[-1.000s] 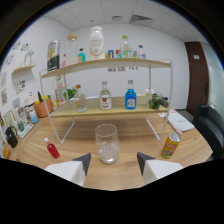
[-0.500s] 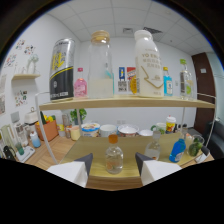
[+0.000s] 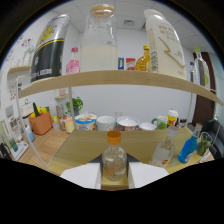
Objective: Make me a cup of Vodka Sunrise.
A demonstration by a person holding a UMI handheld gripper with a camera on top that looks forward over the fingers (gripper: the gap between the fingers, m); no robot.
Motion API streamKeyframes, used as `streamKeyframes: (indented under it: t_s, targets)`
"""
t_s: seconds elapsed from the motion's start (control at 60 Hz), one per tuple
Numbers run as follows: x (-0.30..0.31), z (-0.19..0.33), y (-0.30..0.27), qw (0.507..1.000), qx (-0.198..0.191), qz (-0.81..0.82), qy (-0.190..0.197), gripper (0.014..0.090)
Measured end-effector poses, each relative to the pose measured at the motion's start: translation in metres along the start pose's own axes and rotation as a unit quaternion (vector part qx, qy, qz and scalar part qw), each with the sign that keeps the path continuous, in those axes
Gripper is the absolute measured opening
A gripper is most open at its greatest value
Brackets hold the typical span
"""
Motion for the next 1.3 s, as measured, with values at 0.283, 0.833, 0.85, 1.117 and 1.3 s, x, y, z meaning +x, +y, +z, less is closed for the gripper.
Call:
streamKeyframes:
  t_s: [0.283,0.833,0.85,1.117,1.3]
  targets:
    - [-0.004,-0.035,-0.024,1.000,0.023,0.002,-0.015,0.0355]
    - [-0.021,-0.145,0.073,0.999,-0.022,0.025,-0.022,0.0355]
    - [-0.021,-0.143,0.076,0.999,-0.022,0.024,-0.020,0.0355]
    - [-0.024,-0.081,0.117,0.998,-0.050,0.033,-0.001,0.0354]
    - [-0.028,-0.051,0.155,0.995,-0.095,0.040,0.009,0.0354]
